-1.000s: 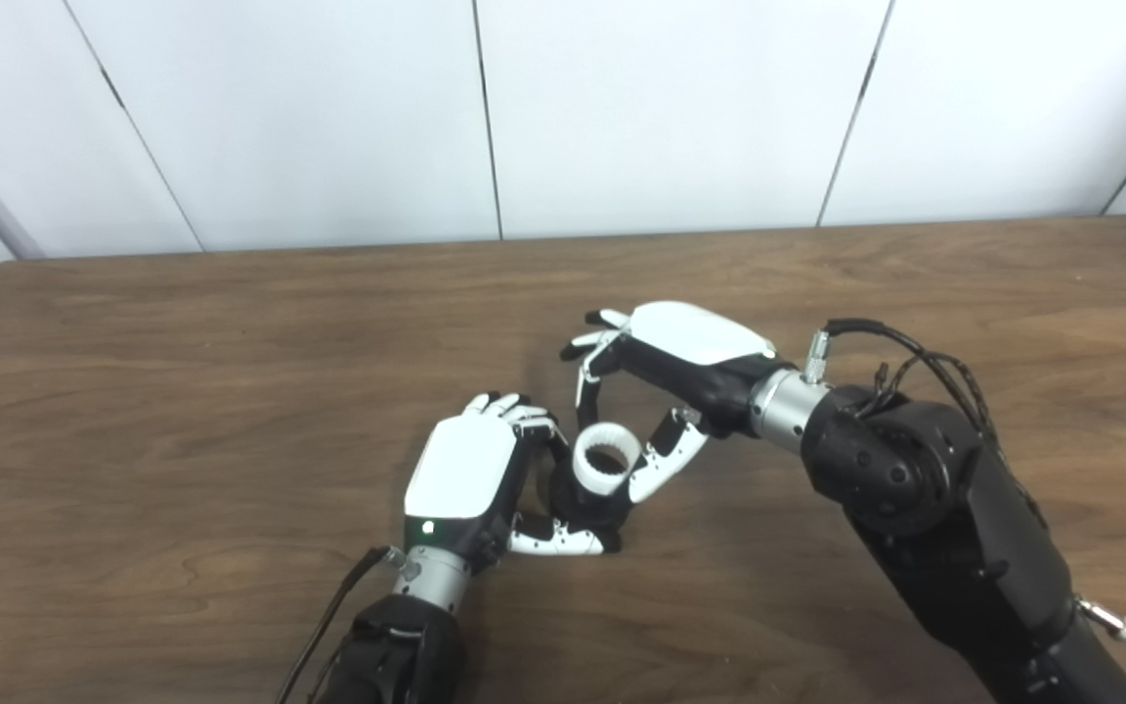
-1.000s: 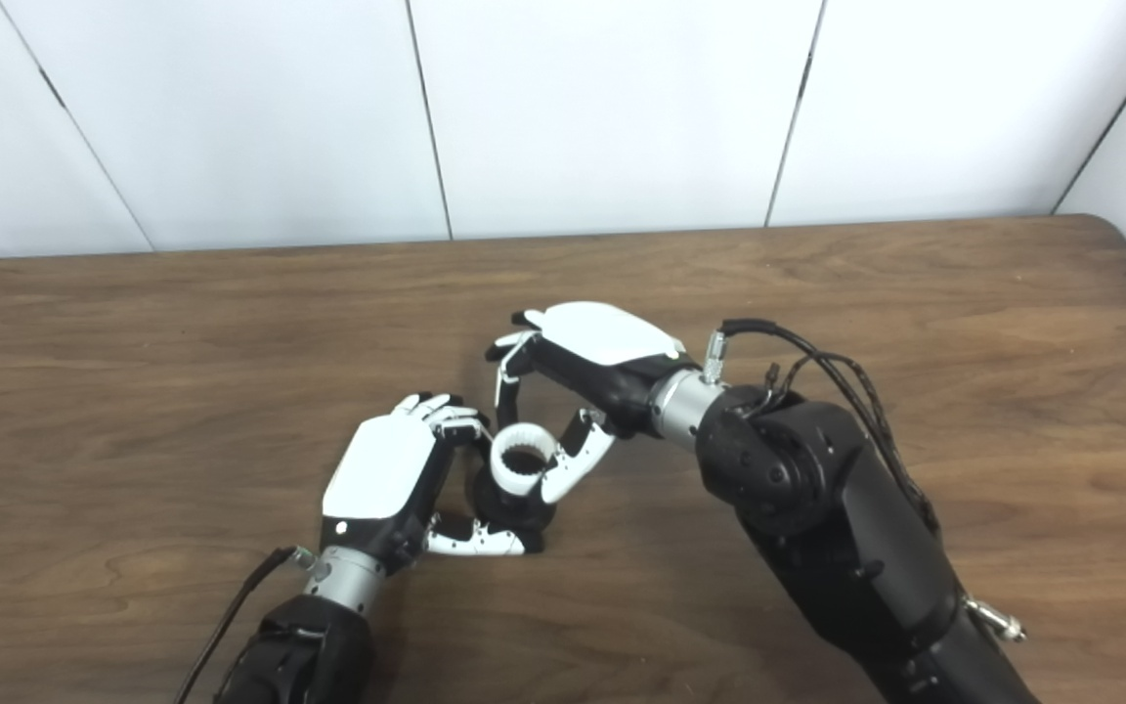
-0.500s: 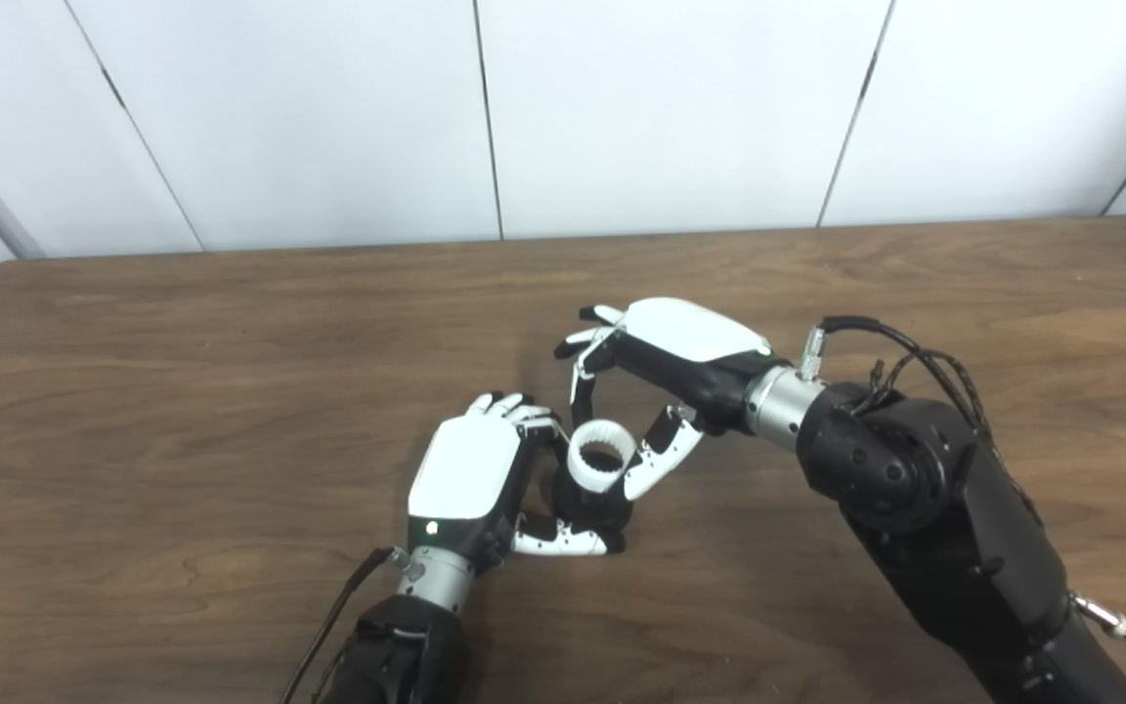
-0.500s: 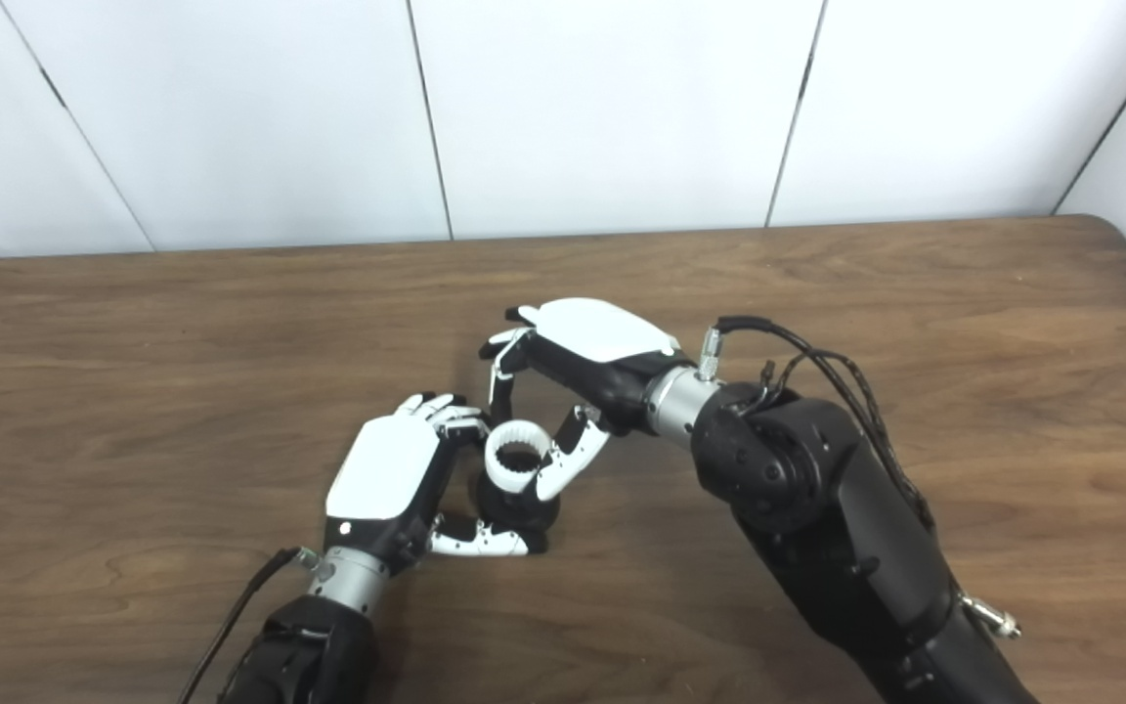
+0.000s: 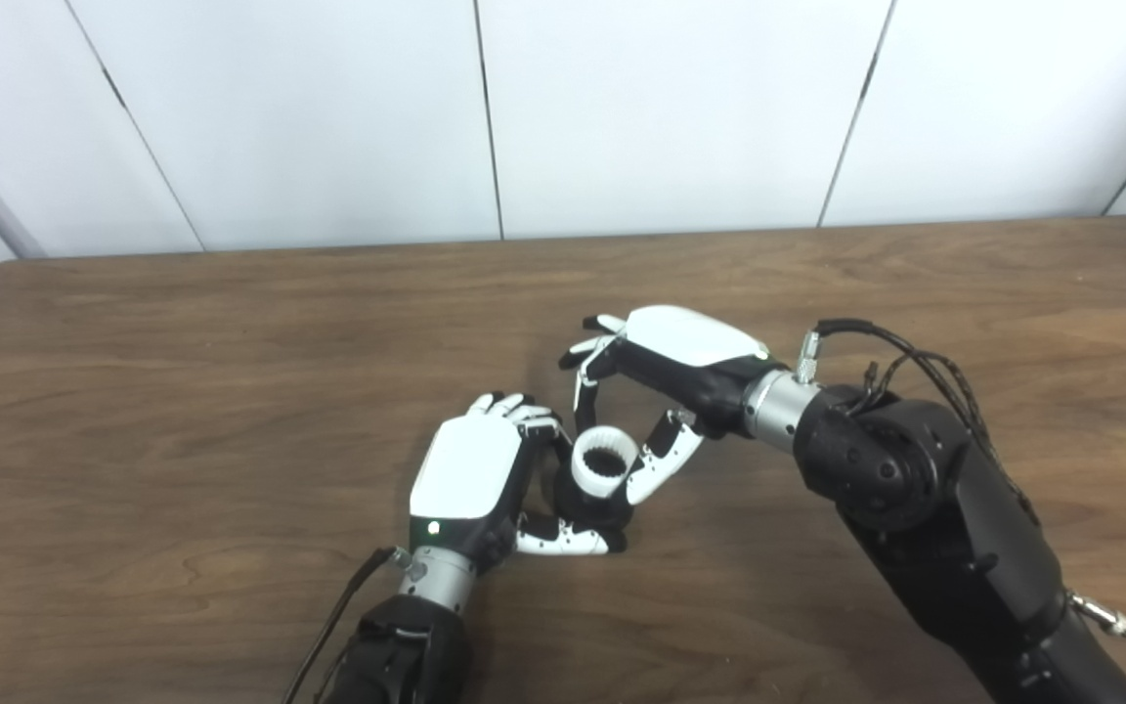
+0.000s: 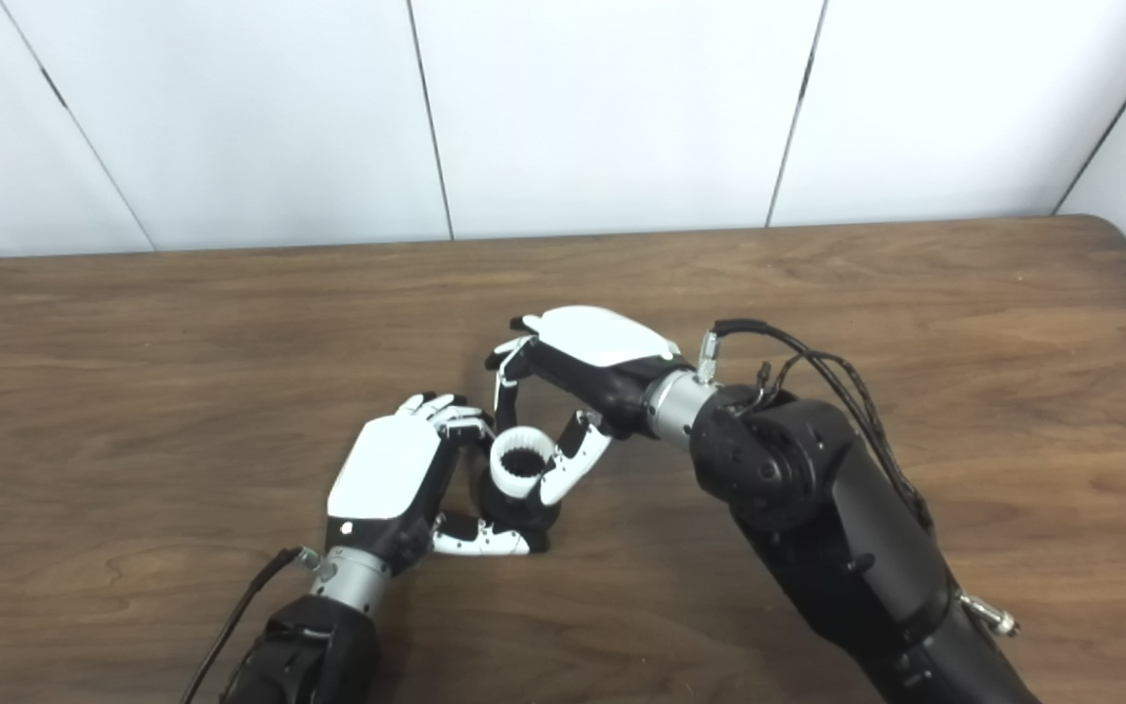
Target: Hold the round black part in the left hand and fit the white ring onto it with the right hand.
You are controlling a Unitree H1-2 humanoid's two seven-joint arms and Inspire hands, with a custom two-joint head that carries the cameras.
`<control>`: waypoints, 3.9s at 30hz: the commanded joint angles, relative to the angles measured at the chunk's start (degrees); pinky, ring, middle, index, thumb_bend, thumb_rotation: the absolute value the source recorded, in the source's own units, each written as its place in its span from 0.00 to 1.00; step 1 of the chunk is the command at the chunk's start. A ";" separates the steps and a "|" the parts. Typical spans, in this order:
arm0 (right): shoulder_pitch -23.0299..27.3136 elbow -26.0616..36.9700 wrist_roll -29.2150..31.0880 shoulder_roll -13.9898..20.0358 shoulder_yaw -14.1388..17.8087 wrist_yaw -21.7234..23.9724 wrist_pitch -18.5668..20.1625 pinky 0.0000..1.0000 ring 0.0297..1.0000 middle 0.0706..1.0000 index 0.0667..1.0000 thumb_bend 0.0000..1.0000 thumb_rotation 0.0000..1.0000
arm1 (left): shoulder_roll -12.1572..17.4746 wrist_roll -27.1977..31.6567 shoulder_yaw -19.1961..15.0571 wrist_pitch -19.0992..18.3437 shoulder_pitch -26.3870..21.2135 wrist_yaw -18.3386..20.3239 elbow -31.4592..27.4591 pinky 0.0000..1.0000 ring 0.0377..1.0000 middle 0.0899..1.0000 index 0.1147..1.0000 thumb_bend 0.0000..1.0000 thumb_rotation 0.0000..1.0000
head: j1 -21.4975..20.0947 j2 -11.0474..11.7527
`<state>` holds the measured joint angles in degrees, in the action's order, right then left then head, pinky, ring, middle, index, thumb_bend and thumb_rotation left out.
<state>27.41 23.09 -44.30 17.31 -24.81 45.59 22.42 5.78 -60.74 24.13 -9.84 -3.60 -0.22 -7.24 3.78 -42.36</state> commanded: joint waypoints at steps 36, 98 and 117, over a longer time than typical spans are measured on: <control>2.62 -1.05 -0.46 -0.33 -0.52 -1.14 -1.36 0.98 1.00 0.87 0.45 0.52 0.13 | -0.92 -1.51 0.92 -0.83 -1.42 -1.78 -0.16 0.92 0.86 0.74 0.42 0.52 0.05 | 0.23 -0.30; 2.50 -4.36 -0.35 0.04 -0.54 -3.24 -3.41 0.97 1.00 0.86 0.45 0.52 0.13 | -1.33 -1.36 0.72 -1.26 -1.70 -1.49 -0.64 0.92 0.86 0.74 0.42 0.52 0.05 | 0.62 -0.65; 2.34 -4.02 -0.34 -0.12 -0.48 -3.52 -3.46 0.97 1.00 0.88 0.45 0.52 0.13 | -1.58 -1.88 1.26 -1.66 -1.58 -1.65 -0.39 0.92 0.86 0.74 0.42 0.52 0.05 | 0.72 -1.12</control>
<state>27.71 17.35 -44.48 17.22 -25.79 43.14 19.79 4.85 -61.52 25.18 -11.50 -3.92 -1.05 -6.76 4.48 -43.42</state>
